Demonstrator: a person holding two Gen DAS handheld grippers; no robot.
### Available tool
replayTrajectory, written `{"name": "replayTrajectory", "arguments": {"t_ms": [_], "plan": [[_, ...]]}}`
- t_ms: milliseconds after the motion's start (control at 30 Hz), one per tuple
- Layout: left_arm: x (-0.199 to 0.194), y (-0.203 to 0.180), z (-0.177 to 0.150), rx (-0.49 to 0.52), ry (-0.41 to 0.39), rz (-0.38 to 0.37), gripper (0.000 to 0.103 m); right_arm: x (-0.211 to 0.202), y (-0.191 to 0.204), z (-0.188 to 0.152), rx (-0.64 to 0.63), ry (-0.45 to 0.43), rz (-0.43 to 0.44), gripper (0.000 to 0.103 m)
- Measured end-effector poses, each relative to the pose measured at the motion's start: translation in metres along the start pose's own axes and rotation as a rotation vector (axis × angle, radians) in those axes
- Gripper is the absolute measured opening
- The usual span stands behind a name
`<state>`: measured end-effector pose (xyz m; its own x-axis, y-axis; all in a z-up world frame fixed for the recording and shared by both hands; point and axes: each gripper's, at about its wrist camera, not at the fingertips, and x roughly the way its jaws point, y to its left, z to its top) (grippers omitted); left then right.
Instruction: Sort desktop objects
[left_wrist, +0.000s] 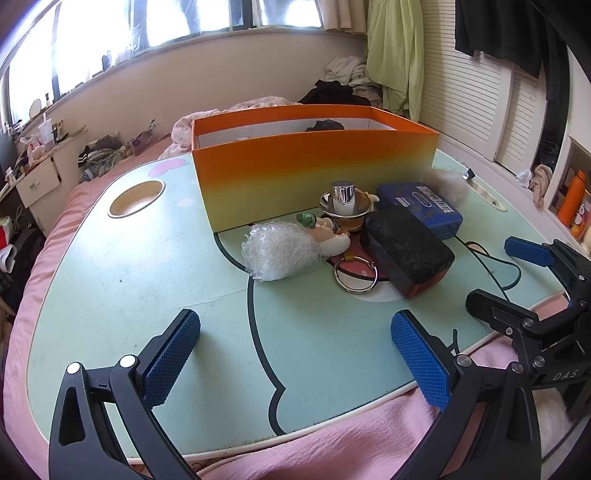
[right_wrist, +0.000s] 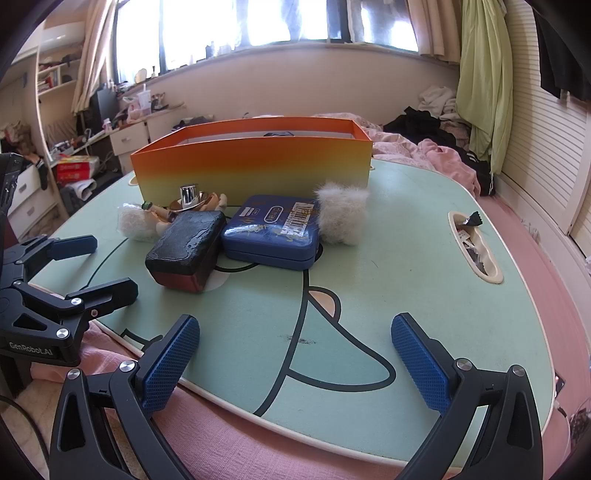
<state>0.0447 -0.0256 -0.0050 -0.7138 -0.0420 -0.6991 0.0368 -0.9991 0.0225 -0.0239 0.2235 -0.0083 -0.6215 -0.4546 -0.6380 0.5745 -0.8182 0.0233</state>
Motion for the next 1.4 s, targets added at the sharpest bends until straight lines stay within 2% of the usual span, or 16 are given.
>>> {"name": "replayTrajectory", "arguments": {"t_ms": [333,433,467,500,533,733,833,867,900,933,1033,1100,1167,1233,1300,1400], "plan": [[-0.004,0.001,-0.002,0.019,0.005,-0.023,0.103,0.0,0.0,0.0,0.0,0.0,0.0,0.103],[-0.008,0.001,-0.003,0.038,0.005,-0.057,0.102,0.0,0.0,0.0,0.0,-0.001,0.001,0.103],[-0.01,0.002,-0.002,0.035,-0.002,-0.075,0.092,-0.001,0.0,-0.001,0.0,-0.001,0.002,0.103],[-0.014,0.004,-0.001,0.025,-0.014,-0.095,0.076,0.0,0.0,0.0,0.0,-0.001,0.001,0.103],[-0.016,0.005,0.001,0.016,-0.022,-0.095,0.069,0.0,0.0,0.0,0.0,-0.001,0.0,0.103],[-0.01,0.015,0.028,0.027,-0.013,-0.031,0.067,0.0,0.0,-0.001,0.0,-0.001,0.001,0.103],[0.0,0.021,0.035,0.027,-0.003,-0.05,0.067,0.0,0.0,-0.001,0.0,-0.001,0.001,0.103],[0.005,0.023,0.038,0.03,0.012,-0.055,0.063,0.0,0.0,-0.001,0.0,-0.001,0.001,0.103],[0.009,0.023,0.04,0.028,0.023,-0.068,0.049,0.0,0.0,-0.001,-0.002,-0.001,0.004,0.103],[0.013,0.025,0.042,0.015,0.041,-0.103,0.042,0.0,0.001,0.001,-0.007,-0.002,0.015,0.103],[0.009,0.022,0.04,0.007,0.044,-0.154,0.041,-0.01,0.011,0.003,-0.032,-0.028,0.111,0.103],[0.002,0.018,0.033,0.038,0.036,-0.134,0.041,-0.024,0.021,0.009,-0.073,-0.082,0.127,0.102],[-0.006,0.018,0.025,0.035,0.025,-0.138,0.041,-0.027,0.031,0.019,-0.099,-0.081,0.142,0.102],[-0.017,0.024,0.019,0.006,0.007,-0.159,0.041,-0.02,0.039,0.033,-0.083,-0.033,0.179,0.098],[-0.029,0.03,0.015,-0.005,-0.017,-0.153,0.041,-0.007,0.046,0.042,-0.064,0.019,0.209,0.076],[-0.043,0.039,0.014,-0.009,-0.044,-0.136,0.041,0.02,0.059,0.055,-0.045,0.113,0.204,0.067]]}}
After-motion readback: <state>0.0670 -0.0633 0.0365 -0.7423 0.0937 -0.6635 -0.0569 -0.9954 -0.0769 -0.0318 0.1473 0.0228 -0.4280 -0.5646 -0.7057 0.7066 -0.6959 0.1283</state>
